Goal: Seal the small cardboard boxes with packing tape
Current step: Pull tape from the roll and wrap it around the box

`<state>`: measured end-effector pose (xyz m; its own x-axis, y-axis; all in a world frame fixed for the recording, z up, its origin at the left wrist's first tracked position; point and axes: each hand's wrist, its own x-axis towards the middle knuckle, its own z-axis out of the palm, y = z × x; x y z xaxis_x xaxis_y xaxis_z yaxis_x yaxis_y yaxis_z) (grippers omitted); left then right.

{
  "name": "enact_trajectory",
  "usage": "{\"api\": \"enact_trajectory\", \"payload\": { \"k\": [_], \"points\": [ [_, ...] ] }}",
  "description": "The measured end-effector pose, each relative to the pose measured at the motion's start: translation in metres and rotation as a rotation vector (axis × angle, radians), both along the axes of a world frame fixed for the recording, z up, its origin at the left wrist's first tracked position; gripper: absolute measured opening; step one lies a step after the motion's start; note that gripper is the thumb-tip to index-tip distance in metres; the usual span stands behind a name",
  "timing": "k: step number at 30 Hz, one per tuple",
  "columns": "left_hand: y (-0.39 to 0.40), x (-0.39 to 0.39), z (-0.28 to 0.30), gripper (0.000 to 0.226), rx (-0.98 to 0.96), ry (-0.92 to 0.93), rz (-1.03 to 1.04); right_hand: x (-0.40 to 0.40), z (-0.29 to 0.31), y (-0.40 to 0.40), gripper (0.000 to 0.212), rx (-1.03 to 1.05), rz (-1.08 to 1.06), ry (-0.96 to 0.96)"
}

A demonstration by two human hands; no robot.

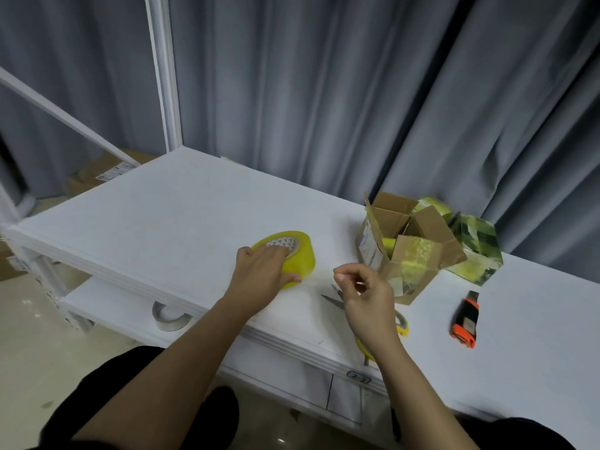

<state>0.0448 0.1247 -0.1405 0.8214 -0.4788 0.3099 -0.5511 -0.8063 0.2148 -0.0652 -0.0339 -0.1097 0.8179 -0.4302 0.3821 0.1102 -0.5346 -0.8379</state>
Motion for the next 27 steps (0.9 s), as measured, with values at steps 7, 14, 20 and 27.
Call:
{"api": "enact_trajectory", "payload": {
  "k": [7, 14, 20, 27],
  "points": [
    [-0.009, -0.010, -0.004, 0.062, 0.102, 0.102, 0.047, -0.031, -0.046, 0.008, 0.017, 0.083, 0.141, 0.220],
    [0.005, -0.070, -0.016, 0.031, -0.438, 0.328, -0.089, -0.046, -0.050, 0.014, 0.044, 0.147, 0.270, 0.231],
    [0.000, -0.098, -0.023, 0.044, -0.691, 0.849, 0.119, -0.049, -0.053, 0.019, 0.052, 0.168, 0.347, 0.265],
    [0.006, -0.092, -0.022, 0.015, -0.597, 0.553, 0.244, -0.040, -0.049, 0.011, 0.038, 0.385, 0.290, 0.370]
  ]
}}
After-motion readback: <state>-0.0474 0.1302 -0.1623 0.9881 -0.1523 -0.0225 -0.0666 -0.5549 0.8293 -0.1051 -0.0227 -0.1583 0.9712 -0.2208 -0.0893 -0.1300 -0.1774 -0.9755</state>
